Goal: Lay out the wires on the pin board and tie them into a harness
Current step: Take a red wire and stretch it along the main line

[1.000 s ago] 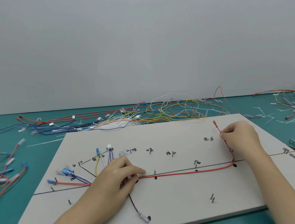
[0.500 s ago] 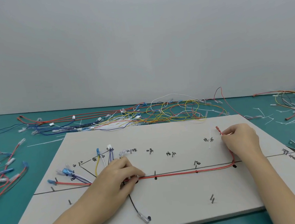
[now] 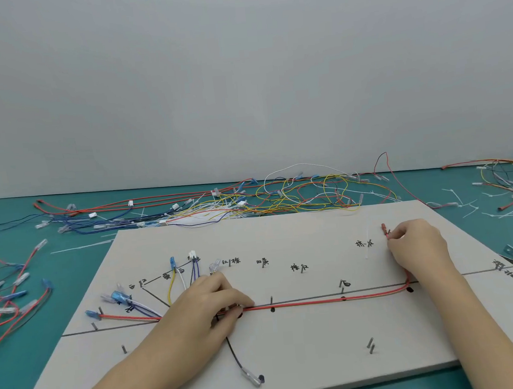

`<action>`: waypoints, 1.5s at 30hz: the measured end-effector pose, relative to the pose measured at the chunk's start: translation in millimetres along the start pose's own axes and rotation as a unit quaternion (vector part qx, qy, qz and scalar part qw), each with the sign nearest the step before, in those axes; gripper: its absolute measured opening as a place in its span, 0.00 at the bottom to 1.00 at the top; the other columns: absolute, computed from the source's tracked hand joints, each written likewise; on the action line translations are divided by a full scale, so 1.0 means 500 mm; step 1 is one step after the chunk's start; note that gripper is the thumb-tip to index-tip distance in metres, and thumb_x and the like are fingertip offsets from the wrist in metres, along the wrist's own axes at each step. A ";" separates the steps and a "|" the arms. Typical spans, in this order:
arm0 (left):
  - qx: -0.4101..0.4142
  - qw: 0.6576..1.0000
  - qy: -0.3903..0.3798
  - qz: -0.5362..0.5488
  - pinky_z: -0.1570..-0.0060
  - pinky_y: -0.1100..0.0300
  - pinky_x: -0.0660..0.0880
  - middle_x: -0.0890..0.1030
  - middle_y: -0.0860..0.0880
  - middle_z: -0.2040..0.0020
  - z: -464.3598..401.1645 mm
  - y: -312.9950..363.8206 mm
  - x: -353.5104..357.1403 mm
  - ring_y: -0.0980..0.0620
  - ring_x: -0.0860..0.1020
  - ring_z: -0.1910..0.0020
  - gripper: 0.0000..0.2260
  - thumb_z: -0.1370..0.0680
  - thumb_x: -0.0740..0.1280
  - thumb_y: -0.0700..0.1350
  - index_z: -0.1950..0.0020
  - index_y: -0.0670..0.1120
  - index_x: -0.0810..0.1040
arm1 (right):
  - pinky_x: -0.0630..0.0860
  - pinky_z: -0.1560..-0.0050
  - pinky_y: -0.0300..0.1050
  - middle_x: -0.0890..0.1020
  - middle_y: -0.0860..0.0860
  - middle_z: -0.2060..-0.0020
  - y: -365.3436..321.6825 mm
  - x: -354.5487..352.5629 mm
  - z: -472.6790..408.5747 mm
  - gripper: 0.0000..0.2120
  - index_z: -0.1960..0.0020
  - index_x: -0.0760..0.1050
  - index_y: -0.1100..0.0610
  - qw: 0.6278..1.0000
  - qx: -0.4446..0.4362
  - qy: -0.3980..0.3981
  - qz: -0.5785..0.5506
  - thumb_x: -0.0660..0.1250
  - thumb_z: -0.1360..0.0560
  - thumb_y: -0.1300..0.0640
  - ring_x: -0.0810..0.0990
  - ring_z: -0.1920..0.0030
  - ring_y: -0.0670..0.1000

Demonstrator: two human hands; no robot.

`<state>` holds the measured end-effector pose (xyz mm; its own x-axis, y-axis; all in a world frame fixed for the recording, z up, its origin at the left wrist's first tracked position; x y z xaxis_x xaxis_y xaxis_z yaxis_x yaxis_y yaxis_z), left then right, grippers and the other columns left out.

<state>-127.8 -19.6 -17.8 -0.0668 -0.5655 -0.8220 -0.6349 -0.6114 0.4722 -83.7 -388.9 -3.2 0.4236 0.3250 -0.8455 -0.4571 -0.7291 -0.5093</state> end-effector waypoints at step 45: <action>-0.020 0.998 0.049 0.024 0.45 0.72 0.63 0.74 0.62 0.51 -0.006 -0.036 -0.044 0.60 0.71 0.43 0.07 0.21 0.62 0.57 0.47 0.64 0.79 | 0.70 0.43 0.53 0.68 0.60 0.36 0.000 -0.007 0.017 0.20 0.30 0.67 0.48 0.994 -0.008 -0.086 0.060 0.56 0.21 0.53 0.73 0.40 0.63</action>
<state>-112.7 2.2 -7.4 -0.0198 -0.6455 -0.7635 -0.6007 -0.6027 0.5252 -92.0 -384.8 -1.8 0.2264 0.3326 -0.9155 -0.4828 -0.7780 -0.4021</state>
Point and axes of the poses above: each hand's wrist, its own z-axis away from the middle knuckle, its own x-axis out of the palm, y = z × x, the point moved 1 cm from there along -z, towards the middle knuckle
